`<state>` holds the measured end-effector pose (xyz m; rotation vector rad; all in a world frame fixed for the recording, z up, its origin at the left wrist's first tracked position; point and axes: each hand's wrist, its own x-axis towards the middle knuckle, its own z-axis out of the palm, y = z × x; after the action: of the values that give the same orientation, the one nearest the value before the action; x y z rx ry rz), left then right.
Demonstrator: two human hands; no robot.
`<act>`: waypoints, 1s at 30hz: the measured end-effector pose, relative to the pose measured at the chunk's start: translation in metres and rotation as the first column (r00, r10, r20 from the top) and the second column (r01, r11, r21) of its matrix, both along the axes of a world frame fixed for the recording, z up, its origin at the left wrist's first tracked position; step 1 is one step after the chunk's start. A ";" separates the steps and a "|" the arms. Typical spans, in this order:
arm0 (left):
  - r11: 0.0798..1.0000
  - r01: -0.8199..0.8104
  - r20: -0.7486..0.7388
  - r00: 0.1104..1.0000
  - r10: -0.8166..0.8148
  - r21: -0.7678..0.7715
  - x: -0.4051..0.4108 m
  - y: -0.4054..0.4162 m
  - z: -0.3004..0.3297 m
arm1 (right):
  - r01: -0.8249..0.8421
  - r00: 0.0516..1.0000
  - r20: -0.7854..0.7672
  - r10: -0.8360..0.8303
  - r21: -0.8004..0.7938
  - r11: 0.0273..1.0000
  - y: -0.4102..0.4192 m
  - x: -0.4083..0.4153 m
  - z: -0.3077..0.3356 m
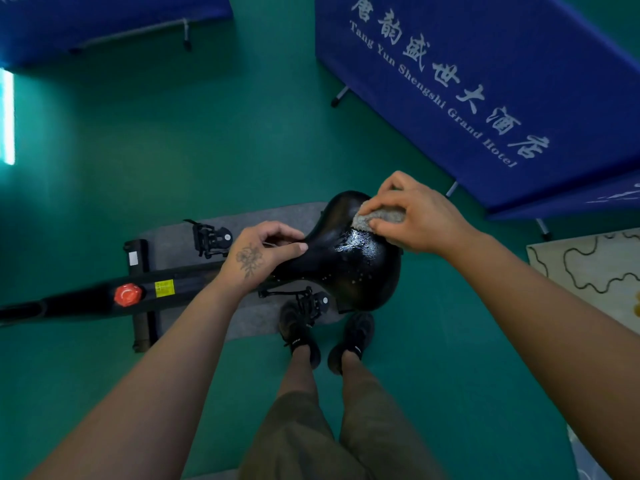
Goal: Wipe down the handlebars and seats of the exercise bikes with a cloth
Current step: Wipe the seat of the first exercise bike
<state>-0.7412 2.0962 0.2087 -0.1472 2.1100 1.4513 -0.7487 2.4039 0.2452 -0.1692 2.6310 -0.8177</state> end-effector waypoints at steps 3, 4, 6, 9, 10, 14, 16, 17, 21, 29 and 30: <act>1.000 -0.001 -0.015 1.000 0.001 -0.017 0.000 0.001 0.002 | 0.006 1.000 -0.014 -0.006 0.002 1.000 -0.002 -0.002 -0.001; 1.000 -0.001 -0.013 1.000 0.000 -0.021 0.000 0.001 0.002 | 0.004 1.000 -0.014 -0.004 0.005 1.000 -0.005 -0.006 -0.001; 1.000 -0.001 -0.004 1.000 0.001 -0.025 -0.001 0.002 0.002 | -0.003 1.000 -0.012 0.003 0.014 1.000 -0.011 -0.017 -0.002; 0.999 -0.005 -0.003 1.000 0.005 -0.033 -0.001 0.002 0.002 | 0.002 1.000 -0.014 -0.002 0.006 1.000 -0.017 -0.026 -0.004; 0.999 -0.006 -0.002 1.000 0.006 -0.033 -0.001 0.002 0.002 | 0.007 1.000 -0.013 -0.007 0.001 1.000 -0.017 -0.025 -0.005; 0.999 -0.014 -0.010 1.000 0.013 -0.034 0.001 0.002 0.001 | 0.050 0.999 -0.008 -0.051 -0.051 0.997 -0.010 -0.010 -0.008; 0.999 -0.027 -0.007 1.000 0.027 -0.033 0.001 0.002 0.001 | 0.073 0.997 -0.012 -0.074 -0.080 0.994 -0.005 0.002 -0.009; 0.999 -0.031 -0.006 0.999 0.031 -0.032 0.002 0.003 0.001 | 0.085 0.996 -0.019 -0.087 -0.094 0.992 -0.003 0.008 -0.010; 0.999 -0.033 -0.004 0.999 0.033 -0.035 0.002 0.003 0.003 | 0.115 0.993 -0.026 -0.118 -0.100 0.988 0.000 0.014 -0.010; 0.999 -0.036 0.010 0.999 0.036 -0.037 0.001 0.005 0.005 | 0.044 0.999 -0.010 -0.044 0.017 0.999 -0.018 -0.017 -0.006; 0.999 -0.036 0.009 0.999 0.036 -0.037 0.001 0.005 0.005 | 0.054 0.999 -0.005 -0.054 0.003 0.999 -0.017 -0.014 -0.007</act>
<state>-0.7399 2.1013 0.2136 -0.2070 2.1377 1.4303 -0.7627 2.3873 0.2382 -0.0999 2.6519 -0.8315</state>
